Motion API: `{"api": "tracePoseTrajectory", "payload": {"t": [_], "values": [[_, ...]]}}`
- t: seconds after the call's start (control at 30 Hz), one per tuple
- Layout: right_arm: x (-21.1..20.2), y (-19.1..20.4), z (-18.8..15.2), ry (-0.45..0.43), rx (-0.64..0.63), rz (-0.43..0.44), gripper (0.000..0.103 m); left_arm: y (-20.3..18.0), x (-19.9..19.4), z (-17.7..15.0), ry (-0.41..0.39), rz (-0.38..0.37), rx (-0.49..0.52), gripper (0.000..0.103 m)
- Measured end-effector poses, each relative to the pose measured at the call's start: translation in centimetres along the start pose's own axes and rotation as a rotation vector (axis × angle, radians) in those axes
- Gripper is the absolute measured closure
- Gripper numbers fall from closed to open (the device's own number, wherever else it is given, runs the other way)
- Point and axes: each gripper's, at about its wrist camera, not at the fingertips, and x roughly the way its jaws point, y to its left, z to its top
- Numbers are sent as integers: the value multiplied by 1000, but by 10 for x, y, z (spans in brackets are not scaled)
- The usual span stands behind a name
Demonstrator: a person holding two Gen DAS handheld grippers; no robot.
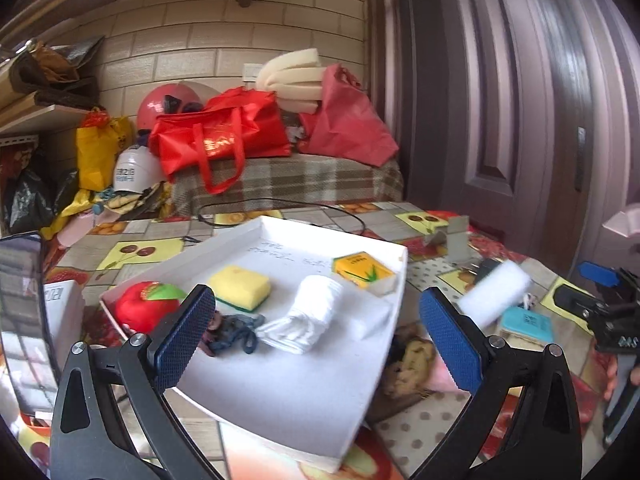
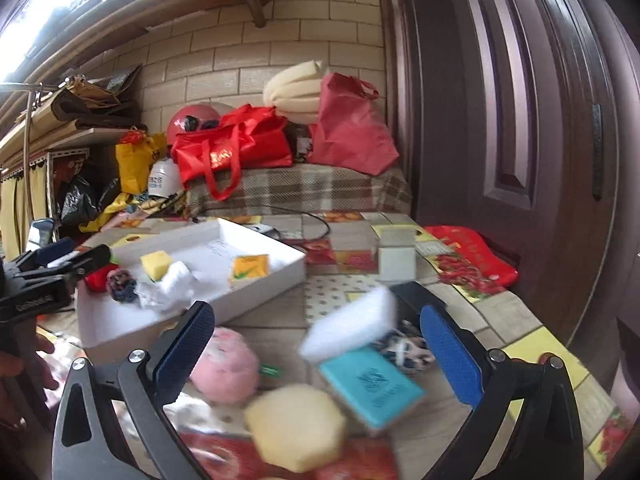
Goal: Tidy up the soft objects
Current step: 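Open both grippers and move them back toward the remaining soft items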
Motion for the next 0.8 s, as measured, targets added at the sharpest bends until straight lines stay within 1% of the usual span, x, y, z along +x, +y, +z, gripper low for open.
{"api": "tracePoseTrajectory", "payload": {"t": [0.03,0.13,0.2,0.23,0.3,0.33,0.4,0.43,0.5,0.53,0.57,0.63,0.7,0.8], "values": [[2,-15,-2,40,5,-11,0,-11,1,-1,27,-31,33,0],[8,-56,-7,153,54,-1,0,-43,6,-5,98,-107,128,0],[13,-75,-13,215,94,19,1,-59,6,-7,115,-166,174,0],[15,-82,-15,231,122,40,5,-66,8,-7,125,-199,197,0],[17,-92,-19,248,179,94,12,-76,15,-7,152,-281,225,0],[18,-93,-20,255,193,110,12,-81,20,-6,165,-316,236,0],[19,-93,-23,264,200,113,12,-93,33,-4,197,-358,267,0],[18,-93,-23,261,200,121,12,-99,42,-4,218,-367,287,0],[15,-94,-23,246,200,123,12,-112,59,-4,254,-347,326,0],[14,-96,-23,241,202,125,12,-117,69,-4,284,-332,339,0],[13,-96,-23,238,206,125,12,-120,77,-6,317,-318,341,0],[12,-100,-23,233,224,126,12,-122,88,-10,393,-334,326,0],[11,-105,-24,227,245,126,12,-120,84,-15,425,-378,302,0],[10,-108,-24,221,258,132,12,-124,59,-26,452,-467,280,1]]}}
